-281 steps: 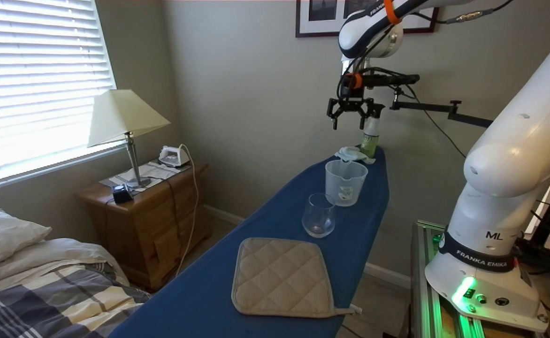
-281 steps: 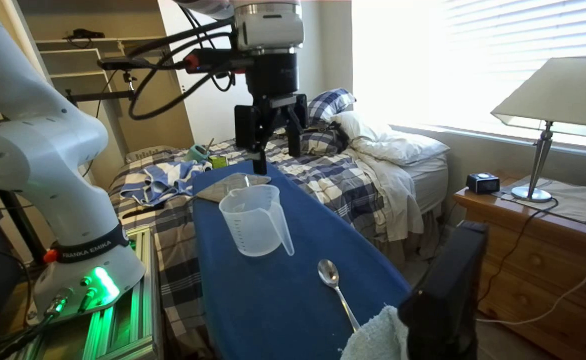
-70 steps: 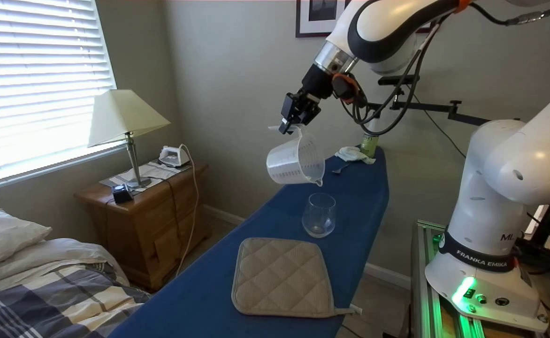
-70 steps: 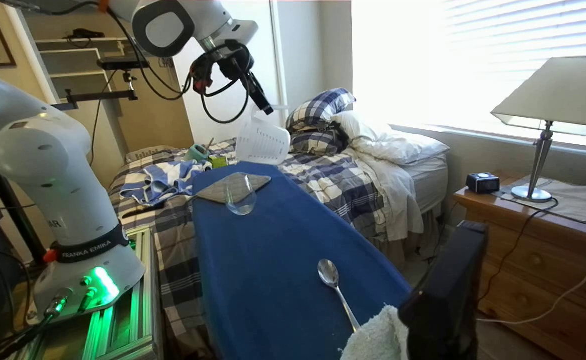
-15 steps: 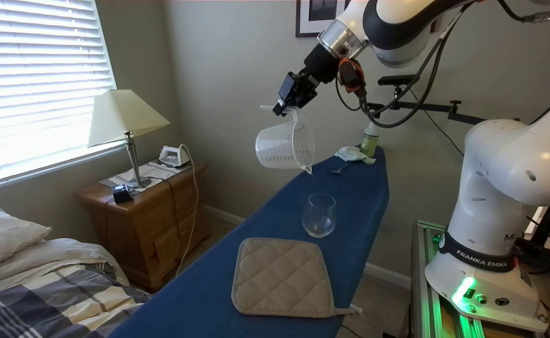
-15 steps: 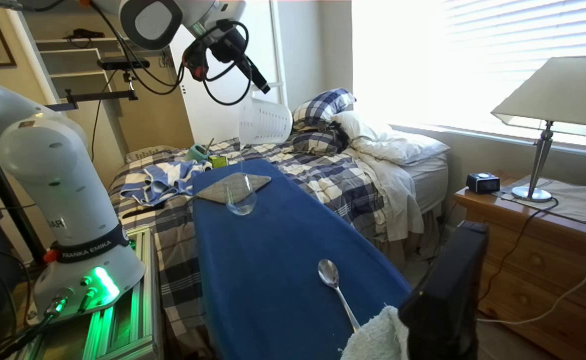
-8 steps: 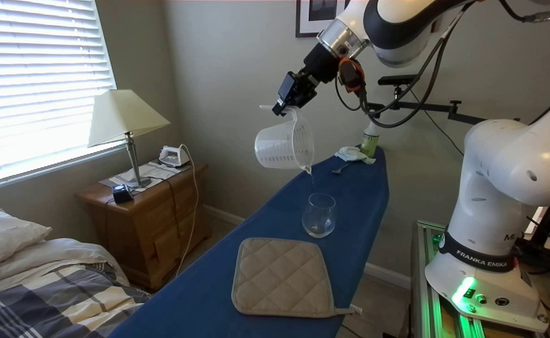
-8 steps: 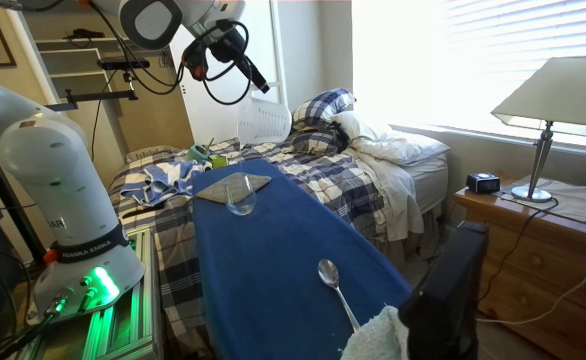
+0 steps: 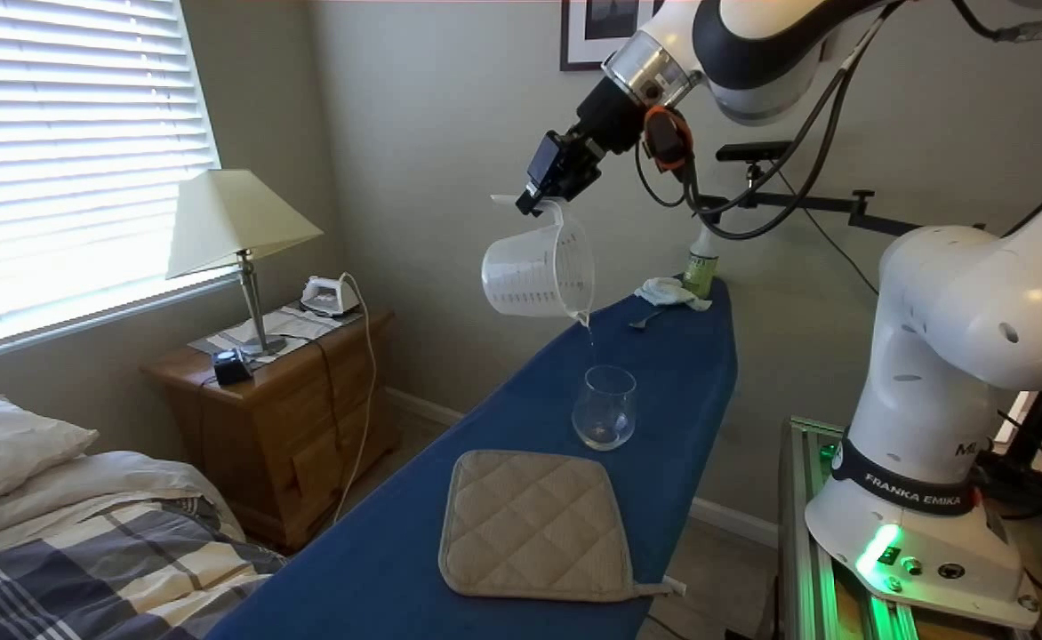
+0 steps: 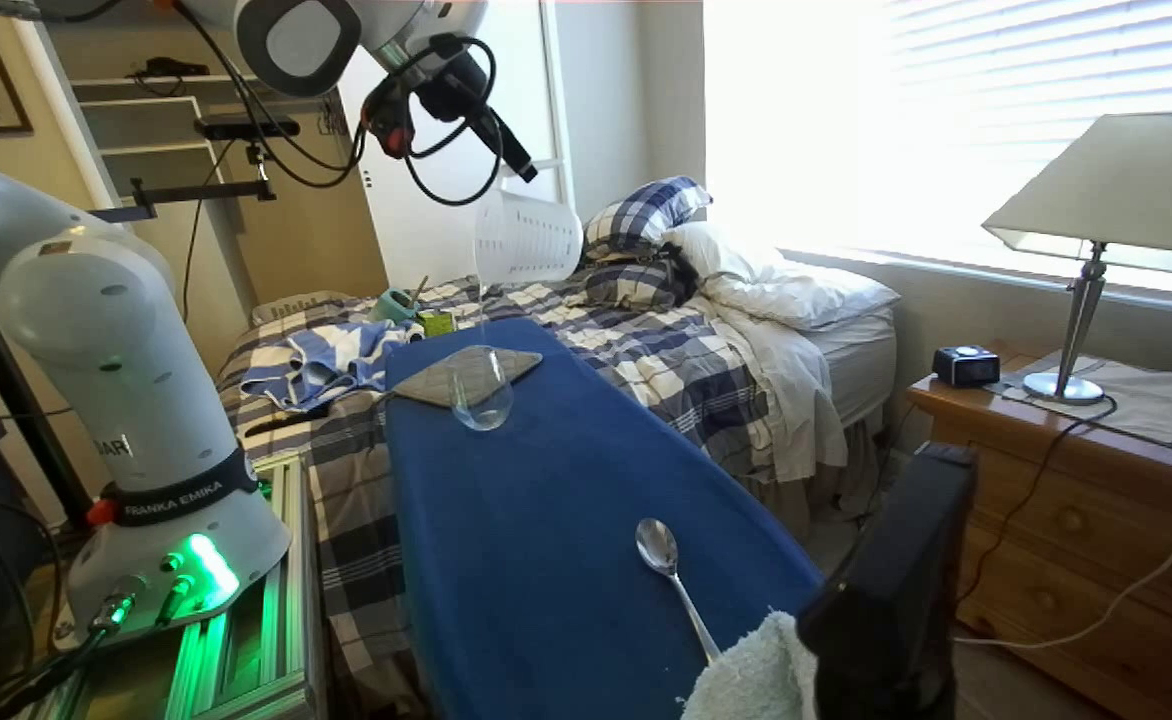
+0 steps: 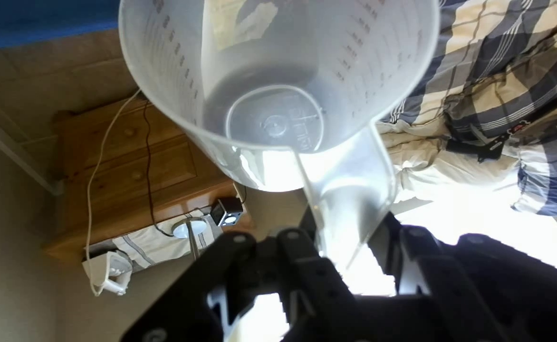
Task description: Pour the contents from the jar into the cup
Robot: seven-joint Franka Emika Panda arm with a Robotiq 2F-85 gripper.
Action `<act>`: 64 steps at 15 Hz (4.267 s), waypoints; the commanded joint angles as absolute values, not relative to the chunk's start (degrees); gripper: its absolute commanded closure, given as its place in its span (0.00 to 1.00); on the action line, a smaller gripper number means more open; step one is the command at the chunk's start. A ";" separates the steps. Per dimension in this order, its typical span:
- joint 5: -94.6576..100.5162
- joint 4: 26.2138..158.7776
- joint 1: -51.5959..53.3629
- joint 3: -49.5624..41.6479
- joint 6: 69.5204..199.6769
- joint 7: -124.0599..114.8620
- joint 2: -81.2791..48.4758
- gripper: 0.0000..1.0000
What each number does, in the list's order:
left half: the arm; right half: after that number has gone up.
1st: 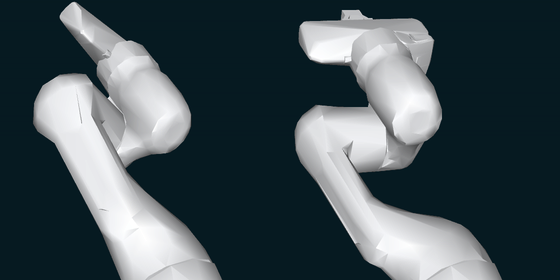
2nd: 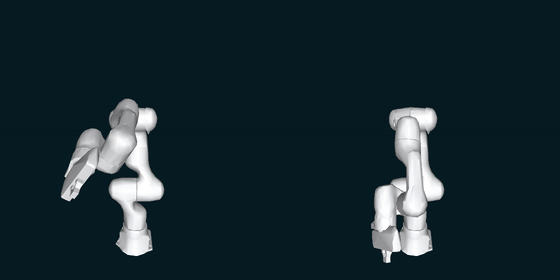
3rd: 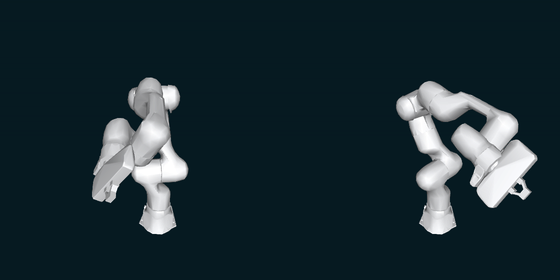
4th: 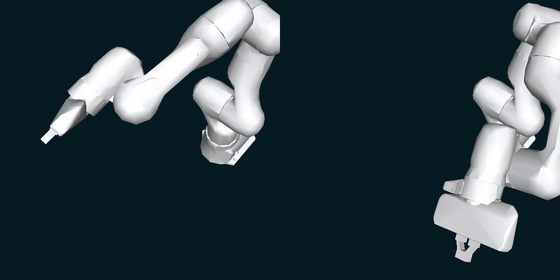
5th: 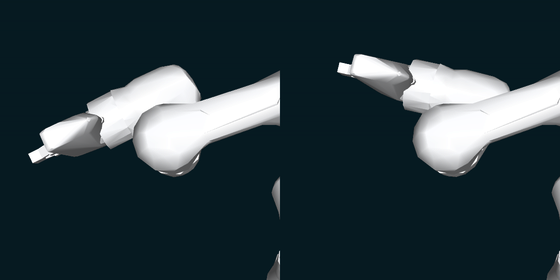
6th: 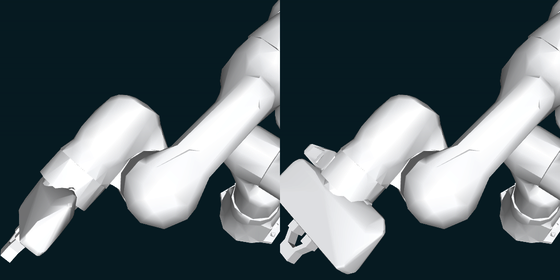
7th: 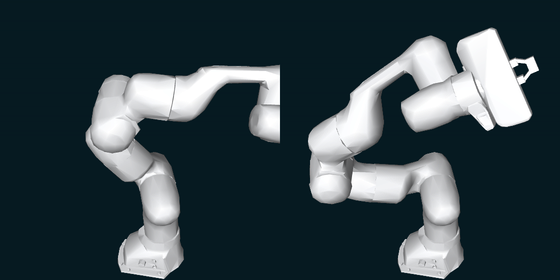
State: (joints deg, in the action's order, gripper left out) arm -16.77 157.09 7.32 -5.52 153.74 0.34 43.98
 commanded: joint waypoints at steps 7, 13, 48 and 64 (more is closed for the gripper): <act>-17.07 157.31 8.48 -6.38 154.30 1.31 46.00 0.91; -17.05 157.29 8.52 -6.40 154.37 1.28 45.88 0.91; -16.71 157.29 8.54 -6.16 154.87 1.99 46.82 0.91; -16.56 157.36 5.25 -5.94 152.84 -1.13 44.28 0.91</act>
State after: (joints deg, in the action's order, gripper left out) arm -16.77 157.42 6.06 -5.83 153.68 0.30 44.50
